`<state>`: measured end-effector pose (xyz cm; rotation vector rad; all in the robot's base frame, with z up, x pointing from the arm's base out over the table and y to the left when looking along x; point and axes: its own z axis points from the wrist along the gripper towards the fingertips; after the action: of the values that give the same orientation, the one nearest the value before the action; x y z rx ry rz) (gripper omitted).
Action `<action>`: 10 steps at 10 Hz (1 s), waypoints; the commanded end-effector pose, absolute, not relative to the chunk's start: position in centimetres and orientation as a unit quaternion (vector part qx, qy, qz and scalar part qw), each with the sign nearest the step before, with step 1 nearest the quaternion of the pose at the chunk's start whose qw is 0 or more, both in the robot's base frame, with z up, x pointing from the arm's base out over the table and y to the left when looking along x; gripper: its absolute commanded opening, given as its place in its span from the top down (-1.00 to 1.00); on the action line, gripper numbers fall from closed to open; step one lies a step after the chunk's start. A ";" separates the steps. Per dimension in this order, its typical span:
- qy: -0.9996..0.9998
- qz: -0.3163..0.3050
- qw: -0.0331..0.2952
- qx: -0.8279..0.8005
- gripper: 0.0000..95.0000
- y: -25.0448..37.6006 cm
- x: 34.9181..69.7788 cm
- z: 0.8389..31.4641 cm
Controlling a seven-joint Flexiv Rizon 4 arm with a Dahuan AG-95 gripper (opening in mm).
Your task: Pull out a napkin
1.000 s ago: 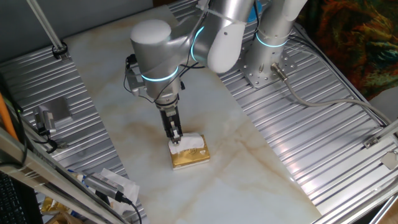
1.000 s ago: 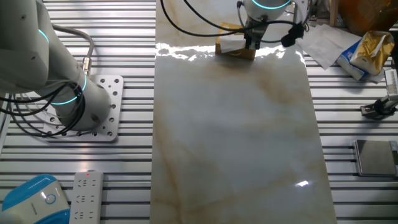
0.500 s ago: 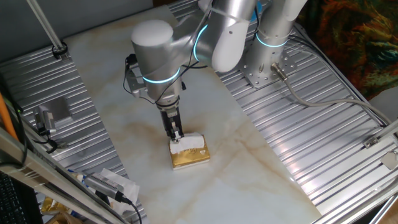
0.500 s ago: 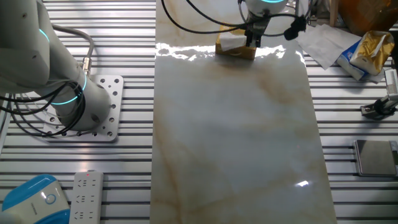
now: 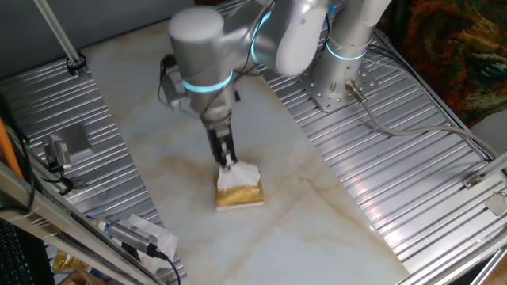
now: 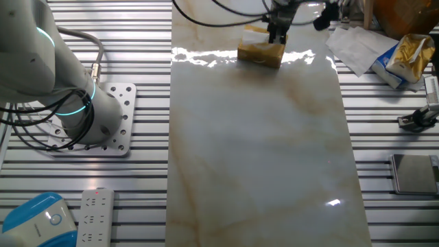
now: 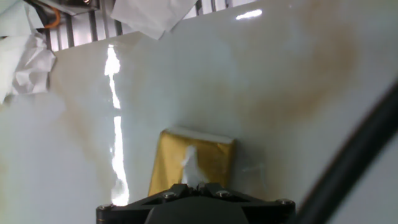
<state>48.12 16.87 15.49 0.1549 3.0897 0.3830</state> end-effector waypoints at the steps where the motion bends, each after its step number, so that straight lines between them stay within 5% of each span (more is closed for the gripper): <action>1: 0.992 0.119 0.009 0.047 1.00 14.8 47.1 17.3; 10: 0.993 0.114 -0.003 0.031 1.00 12.2 47.5 23.2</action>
<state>47.60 12.11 22.84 0.1009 3.1154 0.3530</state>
